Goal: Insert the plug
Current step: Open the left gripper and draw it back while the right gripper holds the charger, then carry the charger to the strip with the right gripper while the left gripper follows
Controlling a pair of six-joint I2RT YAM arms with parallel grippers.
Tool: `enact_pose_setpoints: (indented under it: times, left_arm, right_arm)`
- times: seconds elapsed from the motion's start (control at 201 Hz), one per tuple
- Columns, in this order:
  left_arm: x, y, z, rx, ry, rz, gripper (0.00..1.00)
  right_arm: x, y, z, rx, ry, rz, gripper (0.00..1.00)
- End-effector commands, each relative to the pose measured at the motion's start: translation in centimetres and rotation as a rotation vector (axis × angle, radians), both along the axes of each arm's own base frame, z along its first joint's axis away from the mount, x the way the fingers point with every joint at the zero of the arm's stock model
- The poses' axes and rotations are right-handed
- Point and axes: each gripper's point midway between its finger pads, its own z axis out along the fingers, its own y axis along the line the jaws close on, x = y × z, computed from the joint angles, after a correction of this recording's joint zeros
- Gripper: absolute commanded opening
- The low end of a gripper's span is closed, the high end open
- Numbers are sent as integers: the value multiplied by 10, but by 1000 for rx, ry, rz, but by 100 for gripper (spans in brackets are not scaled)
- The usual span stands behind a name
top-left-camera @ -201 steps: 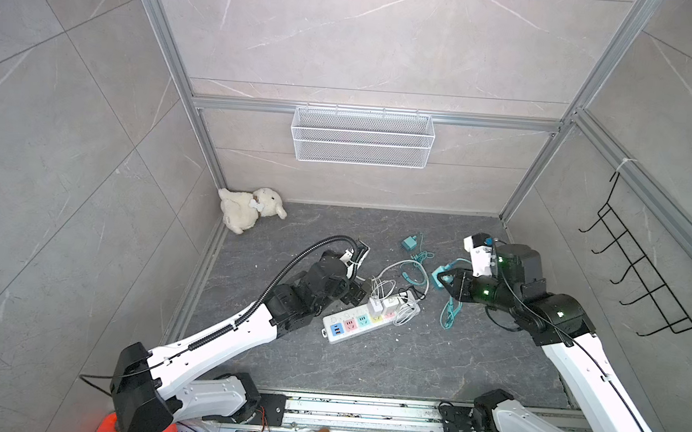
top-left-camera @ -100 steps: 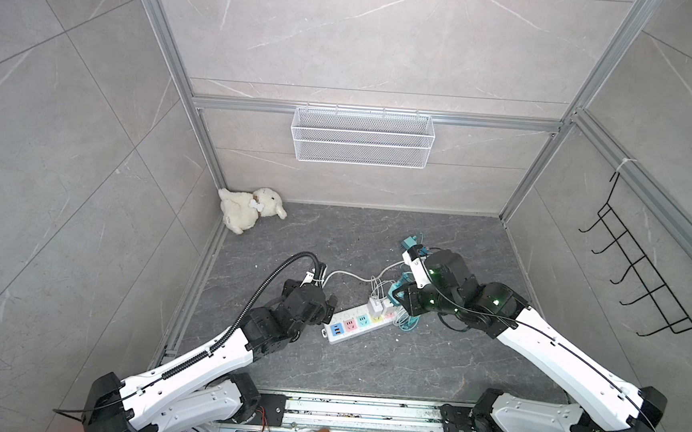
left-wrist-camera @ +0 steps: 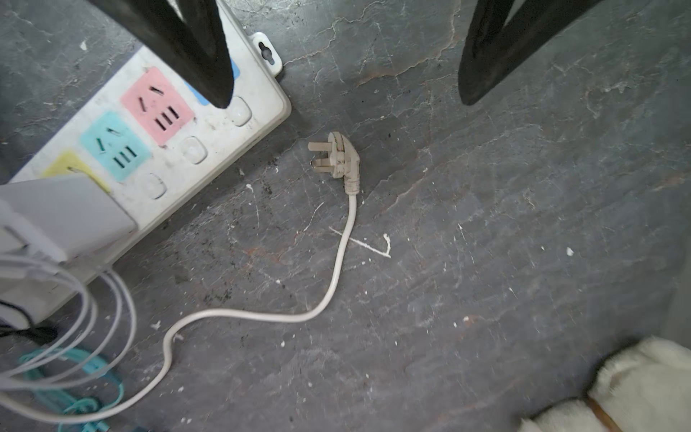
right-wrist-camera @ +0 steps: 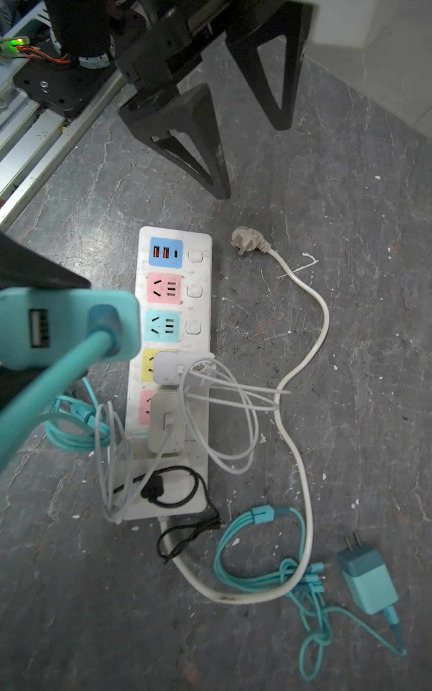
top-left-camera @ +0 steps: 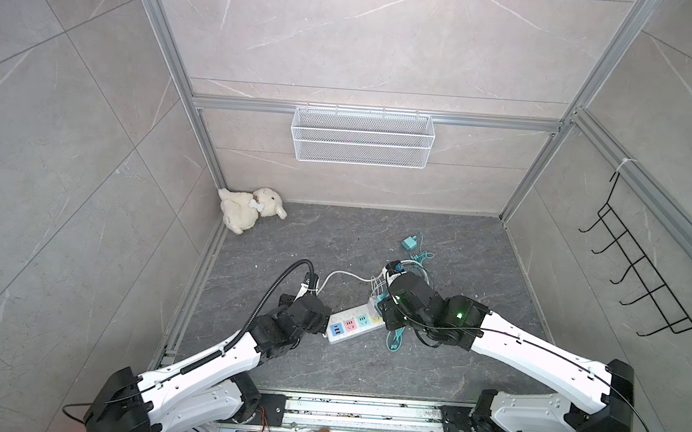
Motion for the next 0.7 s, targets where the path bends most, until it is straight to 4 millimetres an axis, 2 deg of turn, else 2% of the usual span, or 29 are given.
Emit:
enact_pose_setpoints:
  times: [0.0,0.139,0.344,0.483,0.692]
  left_arm:
    - [18,-24,-1,-141,11,-43,93]
    - [33,-41,-16,-148,38,-81,88]
    - [50,-52,-33,-77,88,-98,80]
    - [48,-55,-39,-57,127,-124,78]
    - [41,-56,-56,-48,187,-134,76]
  right_arm:
    - [0,-23,-6,-9,0,-124,4]
    - [-9,-42,-21,5,23,-190,5]
    - [-22,-66,-41,-9,65,-256,5]
    - [-27,-77,-54,-23,87,-307,5]
    - [-23,-81,-74,-50,115,-368,5]
